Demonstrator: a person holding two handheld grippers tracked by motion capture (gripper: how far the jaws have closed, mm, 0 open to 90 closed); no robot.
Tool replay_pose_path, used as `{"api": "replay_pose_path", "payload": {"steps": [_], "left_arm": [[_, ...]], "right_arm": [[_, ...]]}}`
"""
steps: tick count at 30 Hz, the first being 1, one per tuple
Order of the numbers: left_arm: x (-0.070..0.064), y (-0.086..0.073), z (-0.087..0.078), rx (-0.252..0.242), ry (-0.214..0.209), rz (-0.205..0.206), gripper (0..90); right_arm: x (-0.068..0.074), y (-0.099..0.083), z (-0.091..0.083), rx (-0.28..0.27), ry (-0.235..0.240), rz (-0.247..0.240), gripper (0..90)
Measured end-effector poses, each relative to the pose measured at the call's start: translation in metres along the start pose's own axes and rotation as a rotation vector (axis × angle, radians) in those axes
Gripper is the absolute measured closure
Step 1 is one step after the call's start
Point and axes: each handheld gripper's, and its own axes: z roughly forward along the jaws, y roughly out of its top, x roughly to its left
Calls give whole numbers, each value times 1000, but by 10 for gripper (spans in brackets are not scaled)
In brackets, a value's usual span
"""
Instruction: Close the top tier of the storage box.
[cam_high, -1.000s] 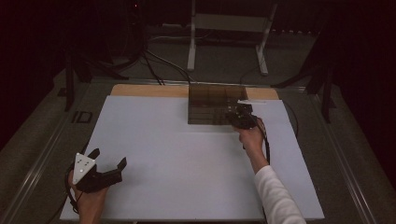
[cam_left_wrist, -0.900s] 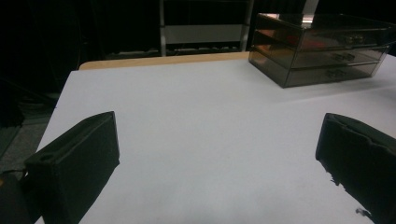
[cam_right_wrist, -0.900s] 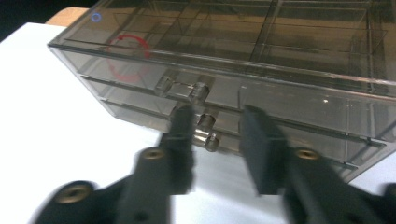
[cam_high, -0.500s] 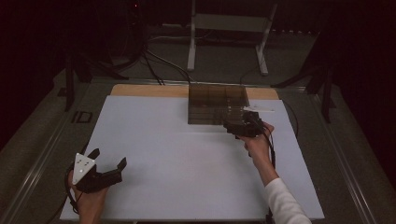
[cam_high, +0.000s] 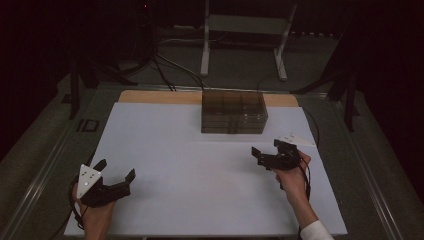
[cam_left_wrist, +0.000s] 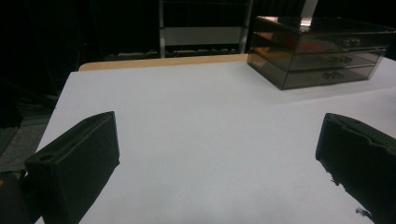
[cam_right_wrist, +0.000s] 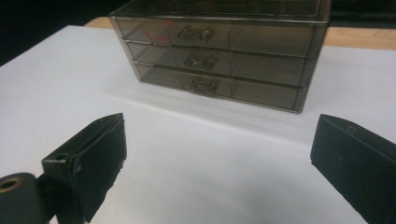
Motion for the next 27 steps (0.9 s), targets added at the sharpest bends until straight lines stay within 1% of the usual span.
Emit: {"api": "replay_pose_path", "payload": {"steps": [6, 10, 14, 18, 20, 22, 24, 27], "left_arm": [[0, 0, 0, -1, -2, 0, 11], [0, 0, 0, -1, -4, 1, 11], [-1, 1, -1, -9, -8, 4, 11], [-1, 2, -1, -15, -15, 10, 11], [-2, 3, -2, -26, -19, 12, 11], [-2, 3, -3, -33, -19, 13, 11], [-2, 3, -3, -35, -19, 13, 11], [-2, 4, -2, -32, -20, 18, 11]], "right_arm": [[-3, -17, -24, -57, 8, -22, 40], [-5, -30, -35, -71, 3, -38, 40], [-5, -43, -45, -80, -1, -27, 40], [-2, -54, -54, -104, -1, -55, 42], [0, -58, -58, -113, -7, -72, 46], [0, -62, -61, -117, -1, -62, 47], [-1, -66, -64, -123, -6, -54, 48], [-2, -71, -66, -113, -15, -48, 47]]}}
